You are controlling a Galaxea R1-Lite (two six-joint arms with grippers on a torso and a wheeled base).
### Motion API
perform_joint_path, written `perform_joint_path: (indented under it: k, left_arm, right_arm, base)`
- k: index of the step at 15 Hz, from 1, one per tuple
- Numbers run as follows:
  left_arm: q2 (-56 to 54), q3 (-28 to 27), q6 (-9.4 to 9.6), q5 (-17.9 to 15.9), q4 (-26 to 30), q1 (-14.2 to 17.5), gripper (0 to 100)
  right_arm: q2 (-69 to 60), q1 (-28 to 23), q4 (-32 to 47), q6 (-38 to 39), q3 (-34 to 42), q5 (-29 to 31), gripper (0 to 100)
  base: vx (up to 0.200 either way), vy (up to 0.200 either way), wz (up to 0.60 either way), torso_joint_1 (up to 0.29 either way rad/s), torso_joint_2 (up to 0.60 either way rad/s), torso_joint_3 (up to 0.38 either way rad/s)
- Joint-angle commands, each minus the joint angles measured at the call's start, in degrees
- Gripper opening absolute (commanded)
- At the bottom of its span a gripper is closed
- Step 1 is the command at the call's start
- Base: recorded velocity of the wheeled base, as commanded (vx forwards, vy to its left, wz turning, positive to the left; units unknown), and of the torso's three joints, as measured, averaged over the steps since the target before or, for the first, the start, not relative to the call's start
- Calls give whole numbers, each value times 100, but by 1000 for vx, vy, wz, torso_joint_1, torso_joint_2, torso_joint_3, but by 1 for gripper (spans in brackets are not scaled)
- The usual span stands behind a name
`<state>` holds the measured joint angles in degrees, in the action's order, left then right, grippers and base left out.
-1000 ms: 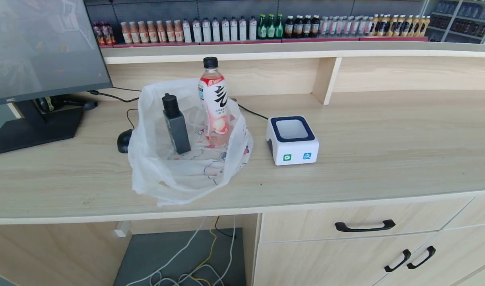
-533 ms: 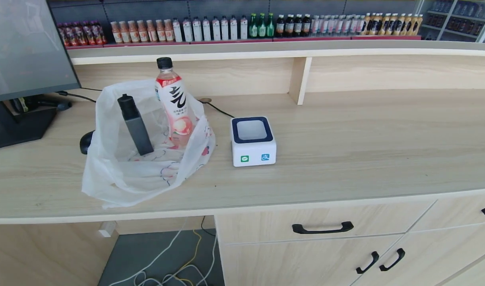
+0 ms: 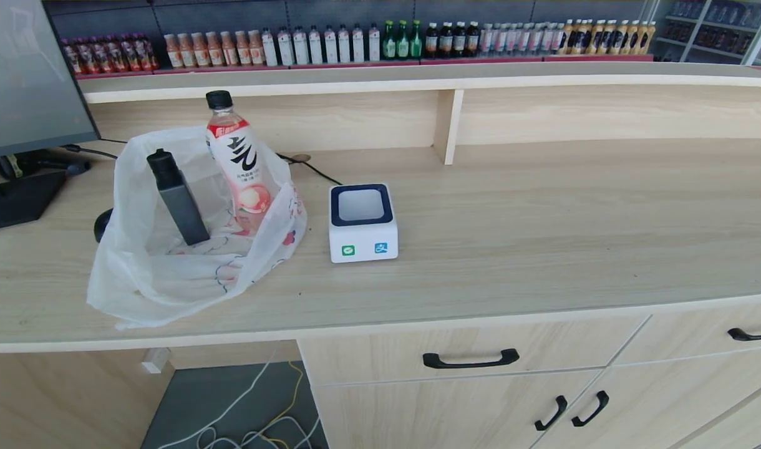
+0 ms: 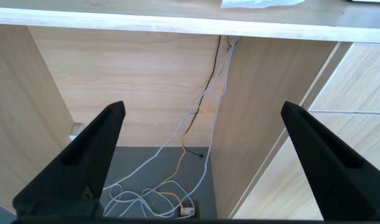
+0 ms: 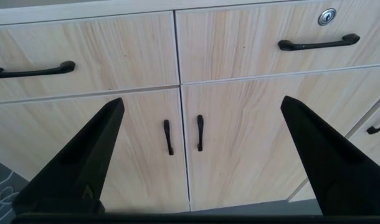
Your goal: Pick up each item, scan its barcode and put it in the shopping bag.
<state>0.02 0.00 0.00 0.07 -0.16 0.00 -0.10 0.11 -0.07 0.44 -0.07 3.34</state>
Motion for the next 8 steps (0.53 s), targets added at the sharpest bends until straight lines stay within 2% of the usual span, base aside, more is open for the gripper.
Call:
perform_joint_path:
  k: [1,8]
  left_arm:
    - [-2,0,0,1,-2,0,100]
    - [-2,0,18,1,-2,0,100]
  right_arm:
    - [10,-2,-1,0,-1,0,100]
    - [10,-2,-1,-9,-1,0,100]
  base:
    - [0,0,0,0,0,0]
    - [0,0,0,0,0,0]
